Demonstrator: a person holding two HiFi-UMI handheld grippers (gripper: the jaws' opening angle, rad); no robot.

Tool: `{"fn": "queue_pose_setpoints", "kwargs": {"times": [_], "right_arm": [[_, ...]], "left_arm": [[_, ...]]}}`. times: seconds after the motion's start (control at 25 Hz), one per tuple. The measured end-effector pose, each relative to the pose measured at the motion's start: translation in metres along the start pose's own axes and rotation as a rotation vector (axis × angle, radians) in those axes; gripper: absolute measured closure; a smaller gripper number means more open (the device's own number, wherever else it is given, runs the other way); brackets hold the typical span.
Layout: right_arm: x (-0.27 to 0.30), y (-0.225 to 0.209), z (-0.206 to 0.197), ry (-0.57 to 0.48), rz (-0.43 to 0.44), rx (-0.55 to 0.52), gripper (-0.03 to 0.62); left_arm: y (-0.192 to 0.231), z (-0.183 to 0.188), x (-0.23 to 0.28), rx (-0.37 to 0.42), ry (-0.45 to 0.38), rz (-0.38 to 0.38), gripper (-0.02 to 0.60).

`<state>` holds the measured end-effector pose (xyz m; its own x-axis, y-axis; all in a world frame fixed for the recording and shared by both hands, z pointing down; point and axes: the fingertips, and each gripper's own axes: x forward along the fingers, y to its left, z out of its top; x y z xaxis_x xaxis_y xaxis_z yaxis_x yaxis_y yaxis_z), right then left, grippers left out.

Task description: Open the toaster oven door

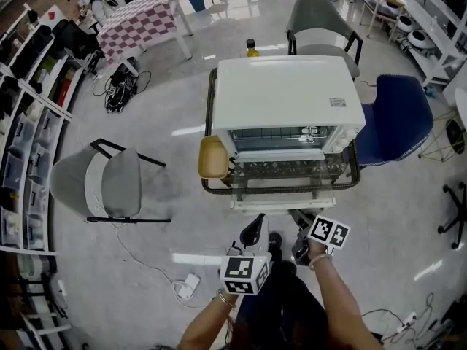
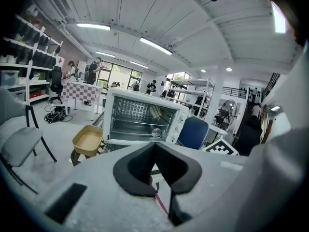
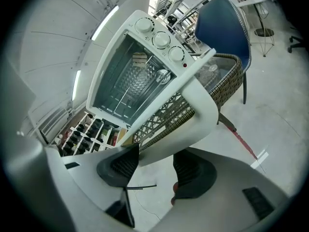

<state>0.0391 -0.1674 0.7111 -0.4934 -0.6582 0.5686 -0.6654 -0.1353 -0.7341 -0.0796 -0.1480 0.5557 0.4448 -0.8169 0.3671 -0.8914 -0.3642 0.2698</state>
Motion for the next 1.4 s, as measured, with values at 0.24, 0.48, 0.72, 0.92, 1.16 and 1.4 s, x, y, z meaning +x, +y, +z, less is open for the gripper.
{"fn": "queue_pose_setpoints", "kwargs": {"times": [0.24, 0.48, 0.72, 0.92, 1.16, 1.4], "right_arm": [[0.003, -0.004, -0.002, -0.004, 0.010, -0.017, 0.376], [0.006, -0.010, -0.007, -0.020, 0.027, -0.034, 0.376], [0.013, -0.019, -0.012, -0.037, 0.042, -0.055, 0.375], [0.017, -0.021, -0.016, -0.055, 0.051, -0.069, 0.375], [0.019, -0.026, -0.020, -0.073, 0.064, -0.083, 0.375], [0.021, -0.030, -0.020, -0.096, 0.070, -0.100, 0.373]], "left_arm": [[0.000, -0.006, 0.001, 0.008, -0.013, 0.007, 0.568], [0.000, -0.021, 0.004, 0.016, -0.012, 0.018, 0.568], [0.002, -0.035, 0.008, 0.015, -0.014, 0.021, 0.568], [0.006, -0.048, 0.009, 0.029, -0.015, 0.021, 0.568], [0.005, -0.068, 0.015, 0.058, -0.012, 0.020, 0.568], [0.008, -0.082, 0.018, 0.064, -0.010, 0.036, 0.568]]}}
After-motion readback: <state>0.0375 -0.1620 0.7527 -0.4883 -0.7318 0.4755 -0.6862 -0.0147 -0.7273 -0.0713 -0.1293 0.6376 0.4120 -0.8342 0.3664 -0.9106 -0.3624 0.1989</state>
